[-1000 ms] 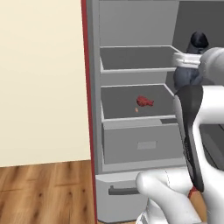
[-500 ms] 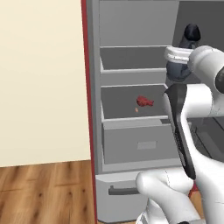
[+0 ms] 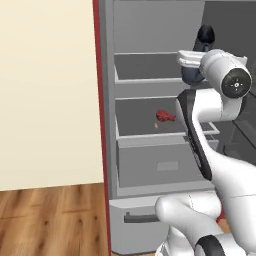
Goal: Move the sushi and pork chop from the top shelf to the second highest shelf to make space. Then, place the pitcher from the counter on the cleared top shelf.
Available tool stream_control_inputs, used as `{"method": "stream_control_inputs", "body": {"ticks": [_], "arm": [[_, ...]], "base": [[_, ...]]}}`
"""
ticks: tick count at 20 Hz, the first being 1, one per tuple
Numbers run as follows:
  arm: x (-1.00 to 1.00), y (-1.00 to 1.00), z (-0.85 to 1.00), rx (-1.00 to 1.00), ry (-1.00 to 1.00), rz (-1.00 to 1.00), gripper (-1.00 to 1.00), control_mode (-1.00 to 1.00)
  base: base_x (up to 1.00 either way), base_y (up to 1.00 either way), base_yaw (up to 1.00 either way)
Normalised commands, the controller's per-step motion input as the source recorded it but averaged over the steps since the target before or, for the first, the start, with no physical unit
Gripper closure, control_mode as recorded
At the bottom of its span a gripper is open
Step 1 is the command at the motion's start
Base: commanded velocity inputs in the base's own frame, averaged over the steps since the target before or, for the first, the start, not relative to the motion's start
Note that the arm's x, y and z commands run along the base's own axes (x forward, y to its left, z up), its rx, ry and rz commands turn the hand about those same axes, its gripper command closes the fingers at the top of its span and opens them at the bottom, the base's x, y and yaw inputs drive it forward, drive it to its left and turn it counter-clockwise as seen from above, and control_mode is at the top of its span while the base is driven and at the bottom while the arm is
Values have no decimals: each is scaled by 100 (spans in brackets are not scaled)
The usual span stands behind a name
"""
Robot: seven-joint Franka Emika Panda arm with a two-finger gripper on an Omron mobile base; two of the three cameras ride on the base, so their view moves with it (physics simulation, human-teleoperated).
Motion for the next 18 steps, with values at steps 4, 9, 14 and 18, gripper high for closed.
{"method": "stream_control_inputs", "body": {"ticks": [4, 9, 14, 18], "arm": [[59, -9, 0, -2, 0, 0, 100, -100], [68, -16, 0, 0, 0, 0, 100, -100], [68, -16, 0, 0, 0, 0, 100, -100], [67, -9, -8, -1, 1, 0, 100, -100]], "base": [[0, 0, 0], [0, 0, 0], [0, 0, 0], [0, 0, 0]]}}
